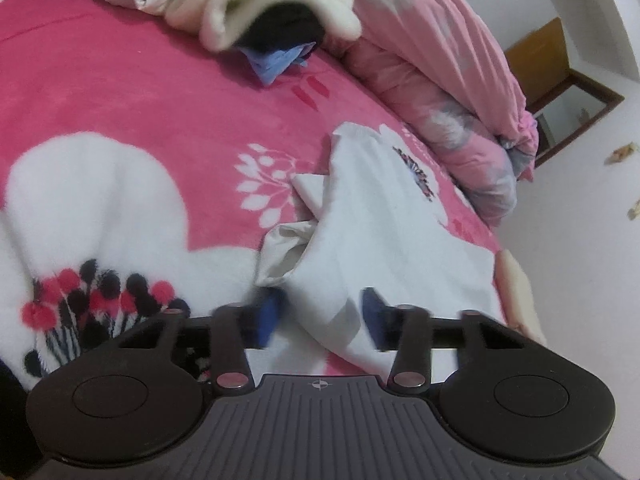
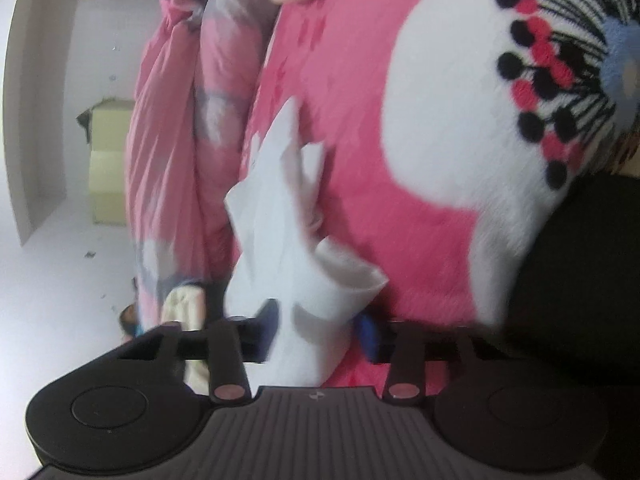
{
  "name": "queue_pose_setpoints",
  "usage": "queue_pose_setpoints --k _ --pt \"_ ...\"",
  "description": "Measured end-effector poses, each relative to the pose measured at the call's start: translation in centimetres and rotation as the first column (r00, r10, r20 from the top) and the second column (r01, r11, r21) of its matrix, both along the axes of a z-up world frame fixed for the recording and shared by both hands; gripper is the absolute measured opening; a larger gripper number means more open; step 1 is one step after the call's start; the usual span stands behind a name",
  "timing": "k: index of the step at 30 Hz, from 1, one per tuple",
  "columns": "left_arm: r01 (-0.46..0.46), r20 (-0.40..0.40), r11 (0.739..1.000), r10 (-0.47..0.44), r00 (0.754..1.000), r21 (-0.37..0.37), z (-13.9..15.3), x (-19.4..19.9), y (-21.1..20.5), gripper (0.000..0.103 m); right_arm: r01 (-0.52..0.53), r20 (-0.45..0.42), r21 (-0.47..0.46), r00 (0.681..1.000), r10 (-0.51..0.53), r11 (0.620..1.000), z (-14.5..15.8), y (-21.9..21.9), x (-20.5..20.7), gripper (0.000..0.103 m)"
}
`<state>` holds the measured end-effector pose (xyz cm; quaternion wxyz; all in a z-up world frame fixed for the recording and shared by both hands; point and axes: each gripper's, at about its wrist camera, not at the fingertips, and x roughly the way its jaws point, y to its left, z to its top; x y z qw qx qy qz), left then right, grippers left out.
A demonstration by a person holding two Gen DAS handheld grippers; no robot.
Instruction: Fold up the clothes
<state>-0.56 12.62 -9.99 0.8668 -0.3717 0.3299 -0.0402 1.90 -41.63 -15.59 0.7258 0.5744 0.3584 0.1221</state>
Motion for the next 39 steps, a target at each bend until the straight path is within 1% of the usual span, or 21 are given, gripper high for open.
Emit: queue_pose_setpoints --k 1,2,3,5,11,14,16,17,19,20,21,22,23,24,25,26,28,32,35,37,39 --pt "0.001 -0.002 1.000 -0.001 1.000 -0.003 -0.1 0.1 -0.1 0.013 0.009 0.001 -0.015 1.000 -0.009 1.000 -0.1 0.1 0.1 0.020" --pt "0.001 -0.004 1.000 -0.001 1.000 -0.008 -0.2 0.1 -0.2 0.005 0.017 0.004 -0.025 1.000 -0.017 1.000 -0.1 0.0 0.2 0.012" --pt "-0.004 -0.001 1.000 0.004 1.000 -0.010 -0.2 0.0 -0.2 0.004 0.024 0.008 -0.033 1.000 -0.024 0.999 -0.1 0.0 0.3 0.007" --pt "-0.011 0.011 1.000 0.011 1.000 -0.008 -0.1 -0.2 -0.3 0.002 0.029 0.015 -0.040 0.999 -0.028 0.999 0.0 -0.1 0.5 0.005" --pt "-0.005 0.031 1.000 0.005 1.000 0.001 0.7 -1.0 -0.5 0.001 0.007 0.033 -0.070 0.999 -0.004 0.998 1.0 -0.2 1.1 0.003" --pt "-0.001 0.019 1.000 0.000 1.000 0.021 0.3 -0.9 -0.5 0.001 -0.003 0.035 -0.078 0.999 0.006 0.997 1.0 -0.4 1.2 0.003" --pt "0.005 0.000 1.000 -0.005 1.000 0.014 -0.3 -0.6 -0.3 0.001 -0.011 0.031 -0.080 0.999 0.013 0.997 0.8 -0.7 1.2 0.003" --pt "0.009 -0.009 1.000 -0.008 1.000 0.010 -0.5 -0.4 -0.2 0.003 -0.017 0.025 -0.072 1.000 0.019 0.997 0.6 -0.8 1.1 0.005" --pt "0.015 -0.010 1.000 -0.015 1.000 -0.001 -0.5 -0.6 0.1 0.009 -0.029 0.013 -0.057 0.999 0.030 0.998 0.1 -1.1 0.9 0.007" --pt "0.020 -0.005 1.000 -0.020 1.000 0.005 -0.3 -0.6 0.4 0.017 -0.033 0.008 -0.050 0.999 0.033 0.998 0.0 -1.3 0.8 0.014" --pt "0.011 0.004 1.000 -0.011 1.000 0.022 0.1 -0.8 0.8 0.029 -0.031 0.012 -0.053 0.999 0.031 0.998 0.3 -1.6 0.6 0.021" --pt "0.001 0.012 0.999 -0.002 1.000 0.039 0.5 -1.0 1.2 0.034 -0.024 0.023 -0.070 0.999 0.026 0.997 0.8 -2.0 0.3 0.026" --pt "-0.015 0.022 0.998 0.014 1.000 0.060 1.0 -1.0 1.6 0.042 -0.018 0.035 -0.087 0.999 0.021 0.996 1.4 -2.4 0.1 0.037" --pt "-0.031 0.035 0.996 0.028 0.999 0.081 1.5 -1.0 2.2 0.048 -0.010 0.047 -0.109 0.999 0.016 0.994 2.0 -2.8 -0.2 0.044" --pt "-0.047 0.053 0.994 0.042 0.998 0.103 2.1 -0.9 2.8 0.050 -0.002 0.060 -0.145 0.998 0.010 0.989 2.8 -3.2 -0.3 0.046" --pt "-0.042 0.063 0.991 0.034 0.997 0.124 2.6 -0.4 3.1 0.054 0.006 0.072 -0.189 0.997 0.008 0.982 3.6 -3.5 -0.3 0.046" --pt "-0.031 0.082 0.986 0.018 0.996 0.165 3.7 0.6 3.8 0.057 0.009 0.095 -0.264 0.995 0.017 0.965 5.1 -3.8 0.3 0.048" --pt "0.072 0.061 0.973 -0.087 0.994 0.222 4.5 5.6 3.3 0.064 -0.021 0.129 -0.321 0.989 0.066 0.947 7.0 -3.7 4.0 0.053" --pt "0.147 0.006 0.957 -0.153 0.988 0.250 4.0 10.3 2.7 0.065 -0.065 0.155 -0.375 0.979 0.132 0.925 7.9 -2.3 8.2 0.064" --pt "0.178 -0.024 0.949 -0.177 0.984 0.259 3.5 13.2 2.3 0.065 -0.105 0.145 -0.395 0.974 0.174 0.913 7.9 -1.6 11.2 0.064" --pt "0.210 -0.036 0.940 -0.208 0.978 0.270 3.2 15.4 1.9 0.065 -0.135 0.120 -0.401 0.973 0.198 0.906 7.5 -1.1 13.9 0.064"
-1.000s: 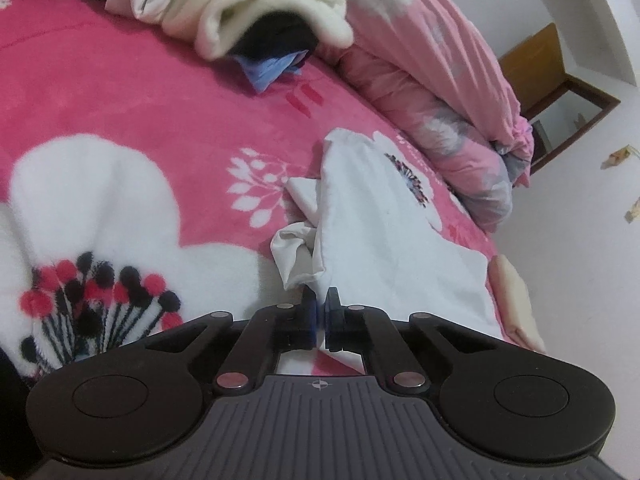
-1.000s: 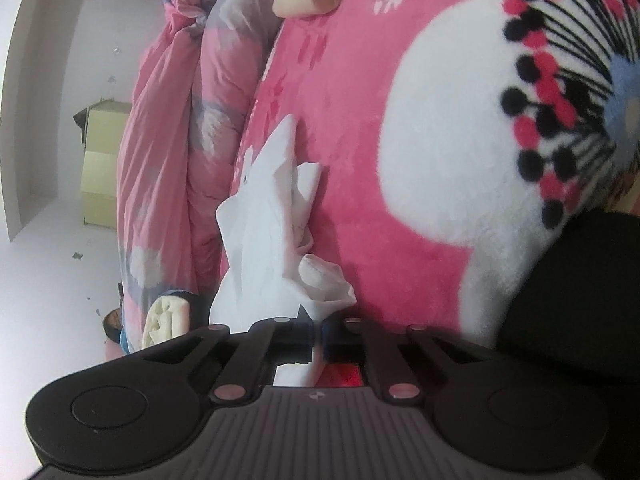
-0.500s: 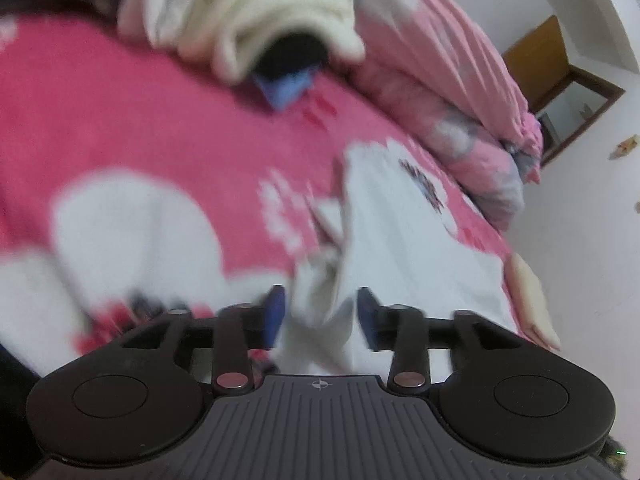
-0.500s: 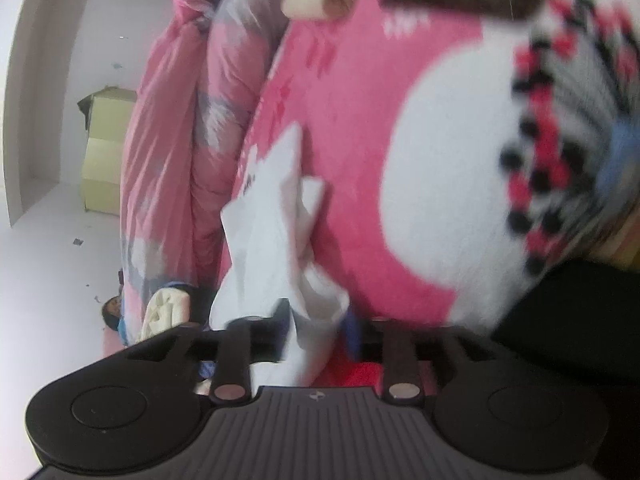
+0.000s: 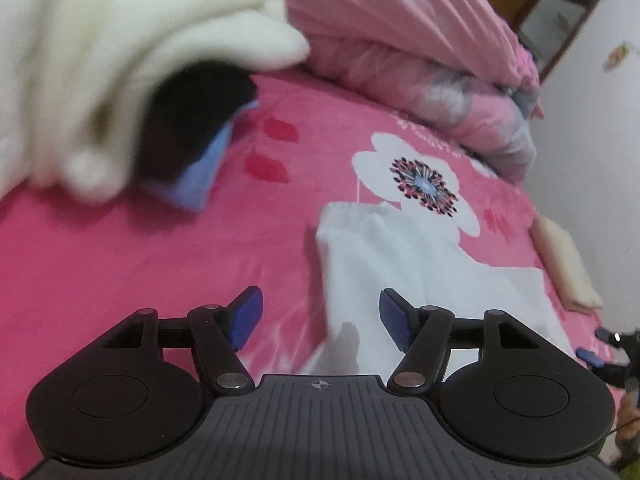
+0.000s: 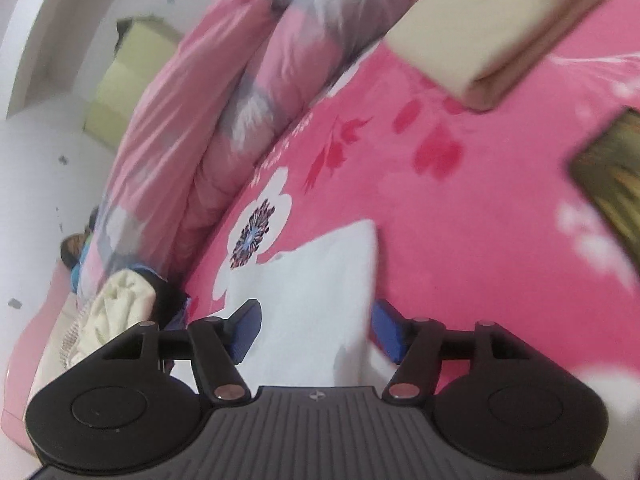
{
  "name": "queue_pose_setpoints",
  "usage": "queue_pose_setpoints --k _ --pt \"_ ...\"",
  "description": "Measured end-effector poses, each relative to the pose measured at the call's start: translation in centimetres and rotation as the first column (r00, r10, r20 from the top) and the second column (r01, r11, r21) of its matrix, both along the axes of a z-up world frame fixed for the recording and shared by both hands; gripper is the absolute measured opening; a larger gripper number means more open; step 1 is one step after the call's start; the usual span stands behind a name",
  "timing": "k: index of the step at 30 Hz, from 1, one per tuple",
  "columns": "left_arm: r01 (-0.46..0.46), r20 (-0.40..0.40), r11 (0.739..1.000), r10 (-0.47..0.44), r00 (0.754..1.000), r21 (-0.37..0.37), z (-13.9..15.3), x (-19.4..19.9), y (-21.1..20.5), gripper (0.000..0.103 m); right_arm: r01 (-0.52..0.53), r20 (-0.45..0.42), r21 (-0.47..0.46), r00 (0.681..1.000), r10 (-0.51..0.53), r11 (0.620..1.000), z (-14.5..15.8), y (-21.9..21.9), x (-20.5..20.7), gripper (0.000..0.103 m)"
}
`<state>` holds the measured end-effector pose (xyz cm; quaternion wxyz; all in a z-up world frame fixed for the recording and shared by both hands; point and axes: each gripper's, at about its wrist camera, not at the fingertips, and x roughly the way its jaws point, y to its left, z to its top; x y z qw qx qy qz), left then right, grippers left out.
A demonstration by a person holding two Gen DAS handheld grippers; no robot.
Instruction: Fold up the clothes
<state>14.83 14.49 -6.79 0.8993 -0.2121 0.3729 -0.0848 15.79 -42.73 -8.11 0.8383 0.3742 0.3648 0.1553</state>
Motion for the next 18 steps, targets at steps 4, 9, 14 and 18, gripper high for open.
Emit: queue_pose_setpoints --k 4,9,14,18 --pt "0.058 0.013 0.998 -0.058 0.998 0.015 -0.4 3.0 -1.0 0.064 -0.025 -0.057 -0.008 0.998 0.025 1.000 -1.4 0.4 4.1 0.064" --pt "0.063 0.000 0.998 -0.063 0.998 -0.001 -1.4 5.3 -1.0 0.049 -0.036 -0.081 0.043 0.996 0.039 0.998 -2.8 0.2 6.2 0.061" --pt "0.077 0.037 0.997 -0.077 0.996 -0.024 -1.5 6.3 -1.1 0.044 -0.054 -0.069 0.031 0.996 0.056 0.998 -2.8 0.5 7.0 0.051" --pt "0.082 0.067 0.996 -0.079 0.995 -0.040 -1.4 6.9 -1.4 0.024 -0.067 -0.051 0.007 0.996 0.067 0.998 -2.5 0.8 7.5 0.035"
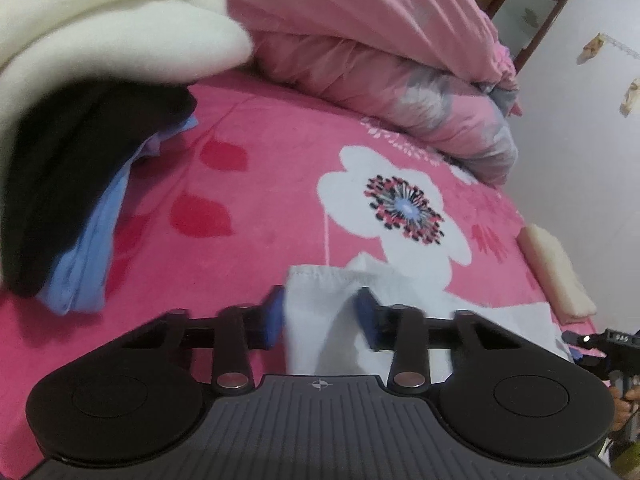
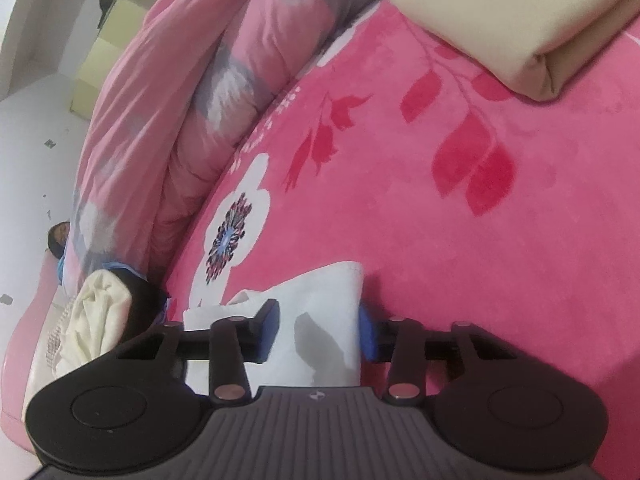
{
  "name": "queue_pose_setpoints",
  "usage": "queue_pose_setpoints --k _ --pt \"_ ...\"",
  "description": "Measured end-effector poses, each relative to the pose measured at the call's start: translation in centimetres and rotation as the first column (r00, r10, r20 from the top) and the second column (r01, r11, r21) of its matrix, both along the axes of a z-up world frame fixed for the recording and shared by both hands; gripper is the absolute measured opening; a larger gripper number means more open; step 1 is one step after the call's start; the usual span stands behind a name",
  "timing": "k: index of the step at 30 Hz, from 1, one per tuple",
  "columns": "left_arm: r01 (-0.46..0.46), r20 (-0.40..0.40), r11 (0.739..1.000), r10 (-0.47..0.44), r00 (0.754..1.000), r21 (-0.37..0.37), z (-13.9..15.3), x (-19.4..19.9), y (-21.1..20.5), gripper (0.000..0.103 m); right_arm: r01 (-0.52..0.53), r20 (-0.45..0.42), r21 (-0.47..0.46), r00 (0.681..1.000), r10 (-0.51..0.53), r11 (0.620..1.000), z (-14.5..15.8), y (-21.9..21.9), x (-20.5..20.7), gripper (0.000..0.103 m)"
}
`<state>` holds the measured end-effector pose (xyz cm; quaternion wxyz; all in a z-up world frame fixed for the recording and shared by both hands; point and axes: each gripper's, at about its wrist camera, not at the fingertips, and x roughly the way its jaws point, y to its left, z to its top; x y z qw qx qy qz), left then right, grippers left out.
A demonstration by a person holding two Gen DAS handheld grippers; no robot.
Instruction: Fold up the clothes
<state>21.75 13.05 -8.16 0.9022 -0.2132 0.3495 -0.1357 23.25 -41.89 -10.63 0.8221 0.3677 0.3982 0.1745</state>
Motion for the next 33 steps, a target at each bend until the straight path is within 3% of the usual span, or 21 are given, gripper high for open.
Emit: queue_pose_setpoints --k 1,3,7,17,20,25,28,30,33 --pt "0.001 0.004 1.000 -0.001 1.000 -0.005 0.0 0.1 -0.1 0.021 -0.002 0.008 -0.004 1.000 0.002 1.000 0.1 0.1 0.1 0.031" --pt "-0.004 0.020 1.000 0.004 1.000 -0.006 0.1 0.0 -0.2 0.010 0.001 0.026 -0.019 1.000 -0.001 1.000 0.2 0.3 0.2 0.014" --pt "-0.025 0.062 1.000 0.025 0.998 -0.010 0.6 -0.4 -0.1 0.003 0.031 0.080 -0.063 0.996 -0.026 0.998 1.1 0.4 -0.4 0.004" --pt "-0.078 0.151 0.994 0.089 0.985 -0.074 2.4 -0.9 1.3 0.001 0.051 0.237 -0.120 0.971 -0.021 0.992 5.0 0.8 -0.8 0.001" --pt "-0.088 0.114 0.995 0.094 0.989 -0.055 1.6 0.0 1.2 0.001 0.049 0.240 -0.119 0.971 -0.019 0.992 5.0 1.0 0.0 0.001" --pt "-0.097 0.034 0.995 0.097 0.995 -0.010 -0.9 1.4 0.8 0.002 0.050 0.171 -0.138 0.985 -0.026 0.989 1.8 1.4 1.9 0.001" --pt "-0.107 0.008 0.994 0.107 0.994 0.017 -1.2 1.6 0.6 0.009 0.050 0.094 -0.135 0.995 -0.037 0.990 -0.2 1.2 2.8 0.004" --pt "-0.120 -0.001 0.992 0.120 0.993 0.042 -0.9 1.5 0.6 0.032 0.064 0.054 -0.118 0.997 -0.058 0.991 -0.7 0.7 2.9 0.008" --pt "-0.171 0.086 0.982 0.164 0.983 0.084 1.2 0.0 0.8 0.038 0.117 0.086 -0.133 0.991 -0.106 0.984 1.1 0.0 1.8 0.015"
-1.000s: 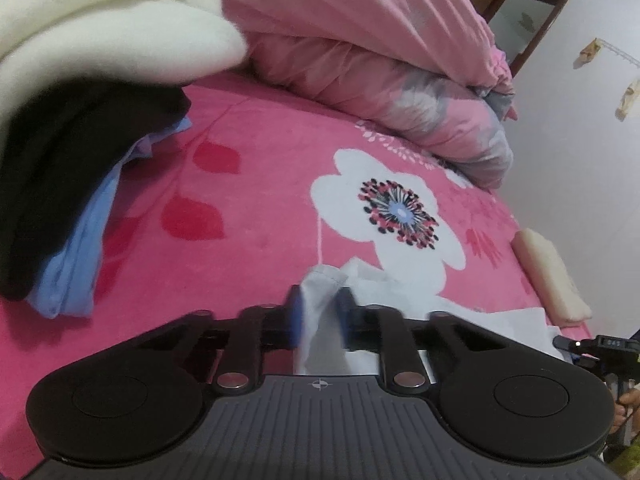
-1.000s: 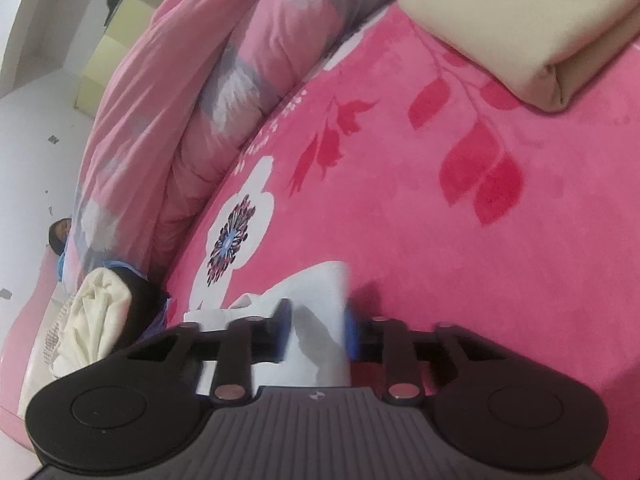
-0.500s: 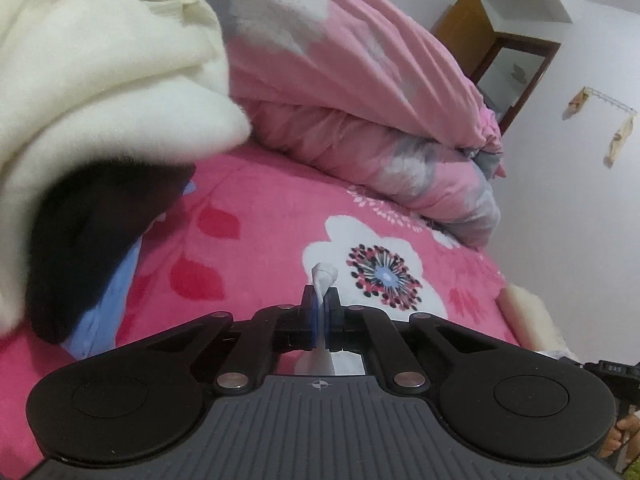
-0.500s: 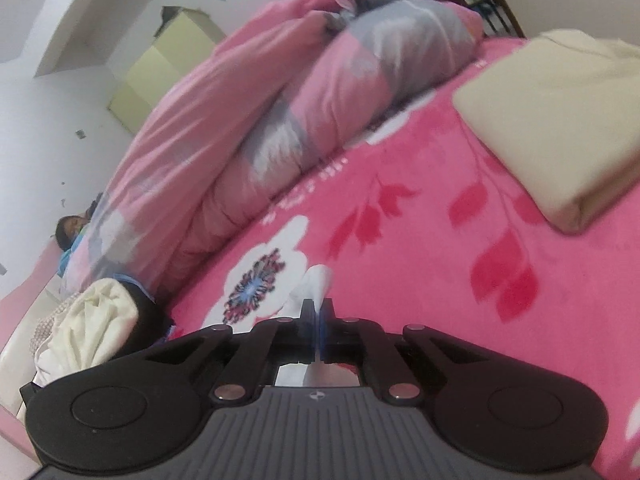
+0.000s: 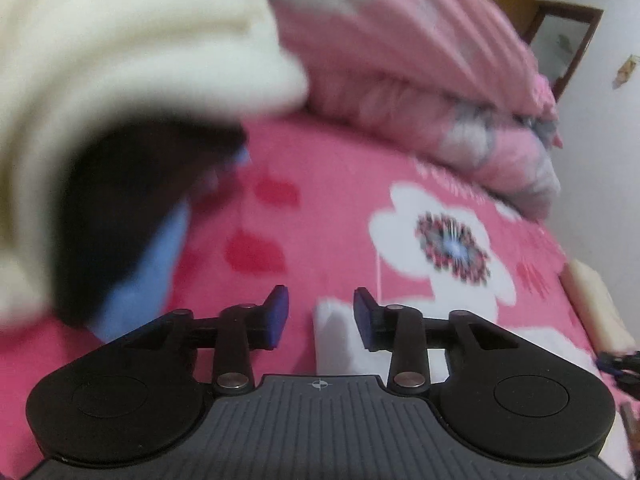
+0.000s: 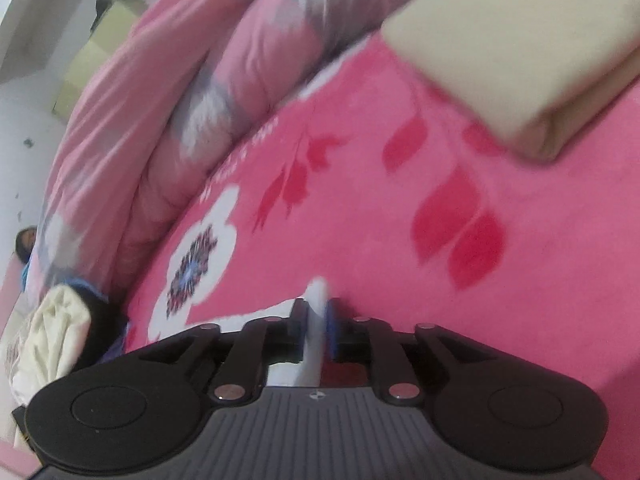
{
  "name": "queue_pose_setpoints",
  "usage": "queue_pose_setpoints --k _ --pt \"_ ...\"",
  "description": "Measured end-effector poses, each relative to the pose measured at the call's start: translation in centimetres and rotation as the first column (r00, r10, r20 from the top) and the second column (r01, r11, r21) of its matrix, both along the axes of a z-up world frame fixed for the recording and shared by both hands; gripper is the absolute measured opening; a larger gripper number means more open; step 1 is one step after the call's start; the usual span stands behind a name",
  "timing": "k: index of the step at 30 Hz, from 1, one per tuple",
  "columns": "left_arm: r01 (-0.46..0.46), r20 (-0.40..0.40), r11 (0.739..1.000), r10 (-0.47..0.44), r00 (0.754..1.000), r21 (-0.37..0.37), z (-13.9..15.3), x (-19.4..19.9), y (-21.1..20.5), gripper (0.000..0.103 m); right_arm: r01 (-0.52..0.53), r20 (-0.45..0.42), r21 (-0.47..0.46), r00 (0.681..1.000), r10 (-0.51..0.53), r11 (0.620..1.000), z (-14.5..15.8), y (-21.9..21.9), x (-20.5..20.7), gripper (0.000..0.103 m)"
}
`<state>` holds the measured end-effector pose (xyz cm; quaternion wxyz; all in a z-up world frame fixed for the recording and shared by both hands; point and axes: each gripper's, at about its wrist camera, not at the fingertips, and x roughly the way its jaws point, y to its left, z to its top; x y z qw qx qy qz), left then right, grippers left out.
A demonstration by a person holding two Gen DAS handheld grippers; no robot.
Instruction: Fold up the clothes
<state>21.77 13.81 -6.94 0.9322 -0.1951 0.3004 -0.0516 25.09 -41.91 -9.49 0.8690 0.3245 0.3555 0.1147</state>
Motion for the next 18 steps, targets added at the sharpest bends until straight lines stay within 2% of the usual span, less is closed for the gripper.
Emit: queue_pose_setpoints --k 2,4,6,9,11,12,14,15,16,17,18 --pt "0.015 0.060 0.999 -0.017 0.998 0.030 1.7 -0.9 -0.4 0.039 0.012 0.069 -0.044 0.998 -0.009 0.999 2.5 0.1 -1.3 0.015" --pt "0.097 0.085 0.993 -0.102 0.991 0.059 3.0 -1.1 -1.9 0.039 -0.039 0.139 -0.101 0.989 0.053 0.994 5.2 1.6 -2.1 0.015" --pt "0.177 0.060 0.980 -0.183 0.981 0.085 3.3 -0.8 -3.8 0.040 -0.141 0.180 -0.171 0.969 0.171 0.975 7.2 4.5 -2.2 0.015" --pt "0.240 -0.012 0.959 -0.241 0.971 0.151 1.9 0.3 -6.5 0.039 -0.303 0.192 -0.279 0.912 0.362 0.911 8.7 9.8 -1.7 0.015" --pt "0.253 -0.059 0.948 -0.246 0.968 0.194 0.5 1.1 -7.5 0.039 -0.382 0.163 -0.342 0.876 0.454 0.859 8.0 12.9 -0.7 0.015" --pt "0.259 -0.082 0.942 -0.247 0.966 0.214 -0.3 1.5 -8.0 0.039 -0.401 0.138 -0.358 0.871 0.472 0.843 7.0 13.8 0.0 0.015" --pt "0.248 -0.103 0.946 -0.231 0.968 0.208 -1.5 1.7 -7.6 0.039 -0.432 0.084 -0.392 0.862 0.499 0.812 5.0 15.5 1.3 0.014" --pt "0.245 -0.101 0.949 -0.228 0.968 0.201 -1.8 1.7 -7.3 0.039 -0.425 0.049 -0.421 0.872 0.488 0.801 3.7 15.9 2.1 0.014" --pt "0.247 -0.097 0.948 -0.232 0.968 0.203 -1.9 1.5 -7.2 0.039 -0.413 0.012 -0.440 0.885 0.465 0.797 2.2 15.9 2.9 0.012" --pt "0.250 -0.092 0.946 -0.236 0.967 0.204 -1.9 1.4 -7.2 0.039 -0.402 0.001 -0.423 0.896 0.444 0.812 0.9 15.3 3.5 0.009" --pt "0.252 -0.092 0.945 -0.237 0.967 0.208 -1.9 1.4 -7.1 0.039 -0.394 0.026 -0.365 0.902 0.432 0.844 0.3 14.4 3.7 0.008"
